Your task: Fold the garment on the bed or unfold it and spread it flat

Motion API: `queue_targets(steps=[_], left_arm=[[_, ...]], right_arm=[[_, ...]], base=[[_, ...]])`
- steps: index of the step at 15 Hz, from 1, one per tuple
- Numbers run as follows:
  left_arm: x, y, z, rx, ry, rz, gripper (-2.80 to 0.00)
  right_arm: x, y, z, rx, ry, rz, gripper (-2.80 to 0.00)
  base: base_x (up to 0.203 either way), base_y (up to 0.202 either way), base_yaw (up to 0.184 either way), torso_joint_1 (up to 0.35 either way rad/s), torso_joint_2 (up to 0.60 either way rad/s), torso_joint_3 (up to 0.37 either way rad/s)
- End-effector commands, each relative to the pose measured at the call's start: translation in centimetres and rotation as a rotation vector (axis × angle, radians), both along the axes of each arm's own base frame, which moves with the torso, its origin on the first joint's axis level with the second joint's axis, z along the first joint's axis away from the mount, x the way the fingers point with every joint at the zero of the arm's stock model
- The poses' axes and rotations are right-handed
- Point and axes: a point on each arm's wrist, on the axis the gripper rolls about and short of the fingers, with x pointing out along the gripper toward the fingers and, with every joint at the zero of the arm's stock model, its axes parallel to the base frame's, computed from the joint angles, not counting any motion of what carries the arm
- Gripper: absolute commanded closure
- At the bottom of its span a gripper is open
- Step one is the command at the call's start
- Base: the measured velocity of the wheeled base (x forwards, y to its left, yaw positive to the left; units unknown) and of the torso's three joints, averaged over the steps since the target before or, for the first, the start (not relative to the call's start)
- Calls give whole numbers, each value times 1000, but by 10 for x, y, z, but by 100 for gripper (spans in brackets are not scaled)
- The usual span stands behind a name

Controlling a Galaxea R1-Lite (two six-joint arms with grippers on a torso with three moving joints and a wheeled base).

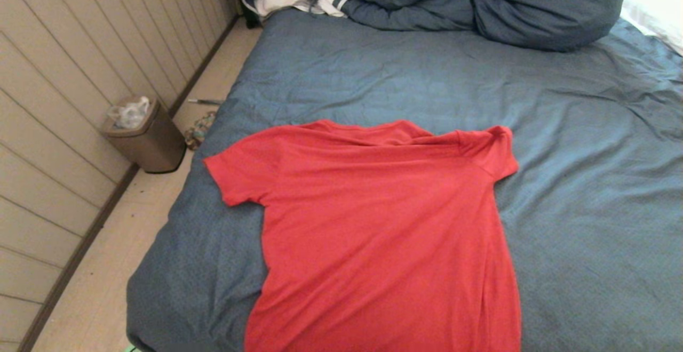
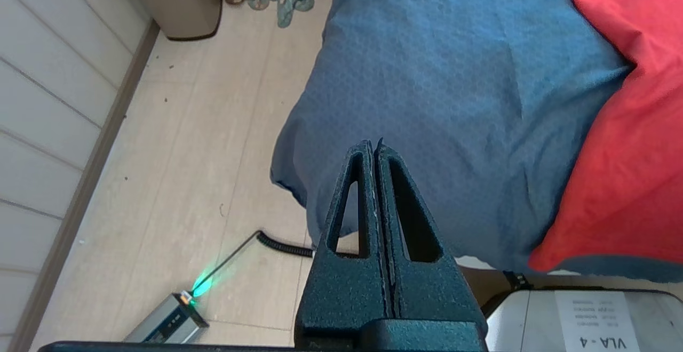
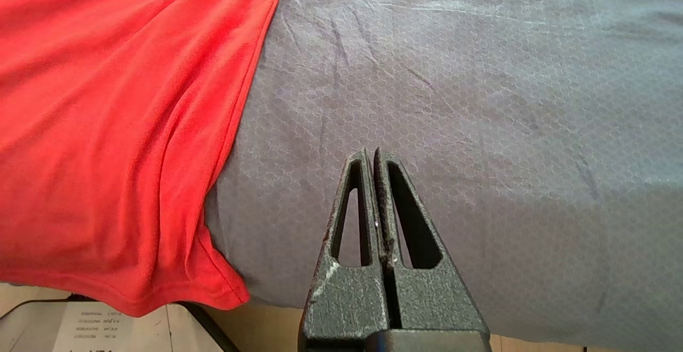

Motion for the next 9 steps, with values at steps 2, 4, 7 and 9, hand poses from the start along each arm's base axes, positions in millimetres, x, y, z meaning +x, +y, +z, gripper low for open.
queue_targets(steps=[2,4,7,9], left_arm=[[0,0,-1,0,8,0,0],[0,0,-1,0,8,0,0],[2,0,0,-37,-45,3,0],[2,0,0,-33,-47,3,0]], right_arm=[[0,0,0,0,8,0,0],[0,0,0,0,8,0,0],[1,0,-2,5,6,-3,0],[1,0,-1,1,0,-3,0]], base=[[0,0,0,0,0,0],[0,0,0,0,0,0],[0,0,0,0,0,0],[0,0,0,0,0,0]])
